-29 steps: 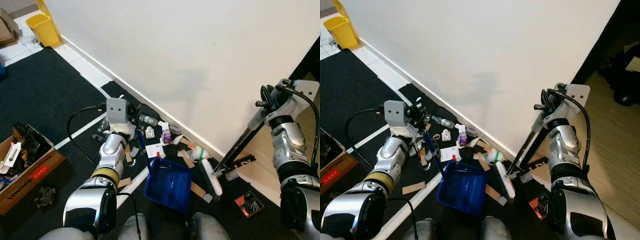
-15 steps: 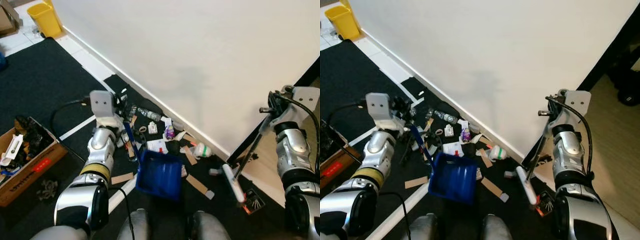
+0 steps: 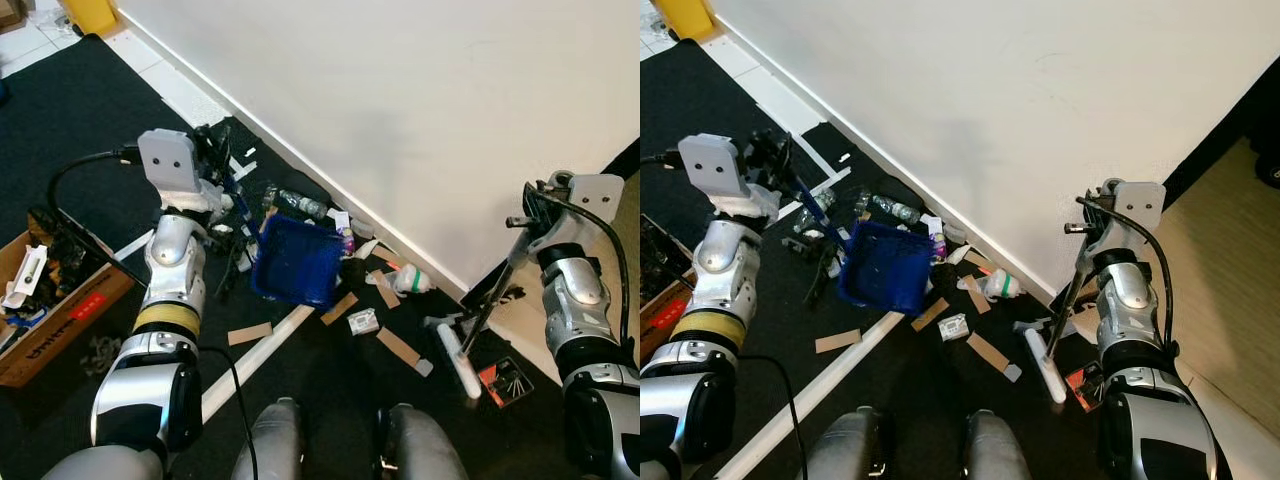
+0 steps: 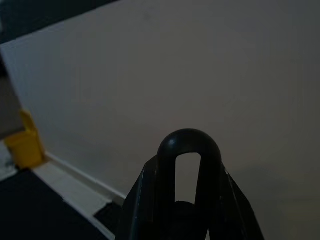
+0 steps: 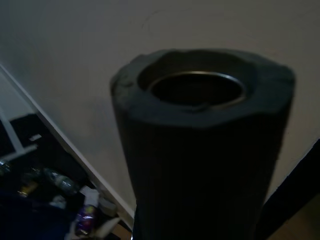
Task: Sweep floor
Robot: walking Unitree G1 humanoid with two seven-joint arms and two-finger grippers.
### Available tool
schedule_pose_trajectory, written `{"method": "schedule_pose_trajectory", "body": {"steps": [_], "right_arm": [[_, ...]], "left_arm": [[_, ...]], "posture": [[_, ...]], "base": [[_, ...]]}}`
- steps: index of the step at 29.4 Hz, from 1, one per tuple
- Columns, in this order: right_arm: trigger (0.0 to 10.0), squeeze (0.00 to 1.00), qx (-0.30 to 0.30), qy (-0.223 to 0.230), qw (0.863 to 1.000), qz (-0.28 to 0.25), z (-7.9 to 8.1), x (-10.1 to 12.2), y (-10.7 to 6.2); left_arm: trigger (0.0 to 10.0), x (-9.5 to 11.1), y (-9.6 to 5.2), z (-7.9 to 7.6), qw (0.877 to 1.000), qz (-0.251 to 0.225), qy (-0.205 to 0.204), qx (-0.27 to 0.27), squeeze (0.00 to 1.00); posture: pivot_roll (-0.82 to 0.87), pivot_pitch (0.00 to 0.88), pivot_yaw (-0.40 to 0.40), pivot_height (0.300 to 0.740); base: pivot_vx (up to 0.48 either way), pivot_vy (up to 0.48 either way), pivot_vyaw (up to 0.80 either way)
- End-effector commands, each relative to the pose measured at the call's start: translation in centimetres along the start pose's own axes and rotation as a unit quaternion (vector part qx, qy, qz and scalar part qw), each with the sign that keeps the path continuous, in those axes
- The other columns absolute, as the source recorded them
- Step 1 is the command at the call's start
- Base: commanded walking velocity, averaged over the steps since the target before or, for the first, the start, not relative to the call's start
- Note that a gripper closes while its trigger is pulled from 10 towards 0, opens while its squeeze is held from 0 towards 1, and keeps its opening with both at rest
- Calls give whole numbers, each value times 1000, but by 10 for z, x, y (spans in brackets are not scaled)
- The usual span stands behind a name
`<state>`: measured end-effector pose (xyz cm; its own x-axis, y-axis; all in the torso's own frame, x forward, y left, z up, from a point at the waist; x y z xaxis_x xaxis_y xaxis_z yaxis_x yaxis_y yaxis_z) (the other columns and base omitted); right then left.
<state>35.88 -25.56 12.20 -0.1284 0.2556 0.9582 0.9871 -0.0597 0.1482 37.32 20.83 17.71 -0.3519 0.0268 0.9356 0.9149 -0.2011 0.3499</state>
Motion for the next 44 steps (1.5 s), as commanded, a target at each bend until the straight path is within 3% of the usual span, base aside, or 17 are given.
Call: {"method": "schedule_pose_trajectory", "body": {"steps": [1,8,14,18,26,33,37,44], "right_arm": [[10000,0,1,-25,1000,-5,-3,1,0],[10000,0,-16,-44,999,-15,-8,9,3],[10000,0,-23,-56,998,-19,-5,9,3],[10000,0,-26,-29,999,-30,5,9,2],[10000,0,-34,35,998,-33,26,5,-2],[10000,0,-37,72,996,-43,50,12,3],[10000,0,-37,75,995,-48,53,15,4],[10000,0,-51,125,989,-58,58,20,6]], "left_arm": [[10000,1,-5,3,1000,6,20,-12,0],[10000,-4,-12,4,994,46,76,-57,0],[10000,-4,-14,5,992,54,90,-64,0],[10000,-5,-15,1,992,55,92,-66,0],[10000,-7,-17,-5,995,48,73,-49,0],[10000,-16,-22,-24,996,52,48,-54,0],[10000,-18,-24,-27,996,54,44,-55,0],[10000,-21,-26,-36,997,56,13,-49,0]], "posture": [[147,210,3,740],[154,255,1,740],[152,267,1,740],[150,277,3,740],[156,308,4,740],[164,328,-3,740],[164,335,-4,740],[163,342,-4,740]], "base": [[0,0,0],[0,0,0],[0,0,0],[0,0,0],[0,0,0],[0,0,0],[0,0,0],[0,0,0]]}}
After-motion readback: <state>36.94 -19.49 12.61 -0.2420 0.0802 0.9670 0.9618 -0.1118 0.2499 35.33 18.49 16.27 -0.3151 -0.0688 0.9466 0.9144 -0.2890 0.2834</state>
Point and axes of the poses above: a point about 5 cm out from each wrist's last joint towards the gripper, its own y axis pointing out of the wrist towards the gripper, its own x axis along the axis of the wrist's last joint, z = x × y, the point moved 2 cm from there along y, pointing out of the wrist towards the gripper, and after that the axes turned 7 degrees about -y, right-handed, at the moved point
